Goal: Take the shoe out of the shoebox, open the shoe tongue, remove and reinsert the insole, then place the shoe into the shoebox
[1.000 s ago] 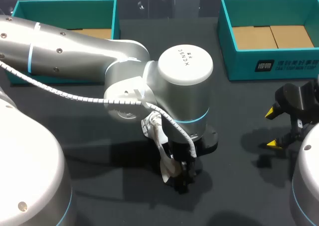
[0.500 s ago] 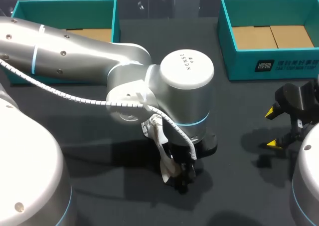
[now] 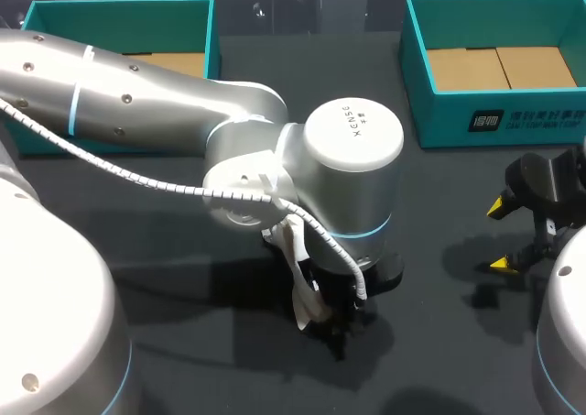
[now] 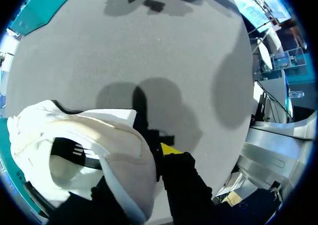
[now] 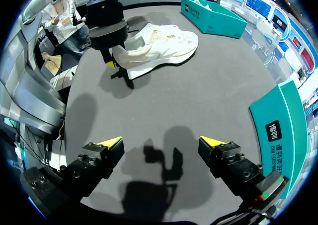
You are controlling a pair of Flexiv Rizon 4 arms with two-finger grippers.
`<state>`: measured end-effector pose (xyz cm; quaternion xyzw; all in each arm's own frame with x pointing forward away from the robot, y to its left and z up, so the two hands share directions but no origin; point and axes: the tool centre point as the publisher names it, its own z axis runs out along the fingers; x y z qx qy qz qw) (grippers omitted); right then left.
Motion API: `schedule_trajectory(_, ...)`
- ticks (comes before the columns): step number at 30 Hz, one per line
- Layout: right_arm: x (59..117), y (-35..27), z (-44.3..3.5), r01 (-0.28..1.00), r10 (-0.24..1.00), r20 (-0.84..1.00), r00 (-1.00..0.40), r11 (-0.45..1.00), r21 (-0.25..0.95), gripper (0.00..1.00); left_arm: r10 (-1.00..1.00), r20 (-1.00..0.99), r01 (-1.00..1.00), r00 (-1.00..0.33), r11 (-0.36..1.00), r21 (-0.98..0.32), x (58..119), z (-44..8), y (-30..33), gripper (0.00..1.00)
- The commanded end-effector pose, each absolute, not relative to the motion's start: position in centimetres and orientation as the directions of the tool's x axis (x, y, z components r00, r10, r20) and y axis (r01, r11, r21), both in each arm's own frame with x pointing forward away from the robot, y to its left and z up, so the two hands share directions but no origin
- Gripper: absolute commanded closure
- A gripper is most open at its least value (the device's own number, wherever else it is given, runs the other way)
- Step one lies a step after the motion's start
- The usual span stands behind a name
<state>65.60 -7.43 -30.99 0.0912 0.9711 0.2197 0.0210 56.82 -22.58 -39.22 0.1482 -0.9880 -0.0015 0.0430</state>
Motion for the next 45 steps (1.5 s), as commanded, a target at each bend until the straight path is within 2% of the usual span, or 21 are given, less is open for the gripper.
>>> schedule_trajectory(1,65.4,-7.4,-31.0,0.169,0.188,-0.004,-0.982,0.888,0.428,0.0,-0.293,0.085,-0.293,-0.952,0.956,0.016,56.7,-38.9,-22.5,1.0)
schedule_trajectory(10,65.4,-7.4,-31.0,0.169,0.188,-0.004,-0.982,0.888,0.428,0.0,-0.306,0.119,-0.307,-0.945,0.952,0.014,57.7,-35.2,-21.2,1.0)
schedule_trajectory(17,65.4,-7.4,-31.0,0.169,0.188,-0.004,-0.982,0.888,0.428,0.0,-0.257,0.085,-0.253,-0.963,0.966,0.06,60.1,-29.2,-18.8,1.0)
schedule_trajectory(19,65.4,-7.4,-31.0,0.169,0.188,-0.004,-0.982,0.888,0.428,0.0,-0.278,0.042,-0.277,-0.96,0.96,0.026,61.2,-27.1,-18.0,1.0)
schedule_trajectory(37,65.4,-7.4,-31.0,0.169,0.188,-0.004,-0.982,0.888,0.428,0.0,-0.278,0.042,-0.277,-0.96,0.96,0.026,61.2,-27.1,-18.0,1.0)
schedule_trajectory(45,65.4,-7.4,-31.0,0.169,0.188,-0.004,-0.982,0.888,0.428,0.0,-0.256,0.045,-0.255,-0.965,0.966,0.027,64.0,-21.8,-14.0,1.0)
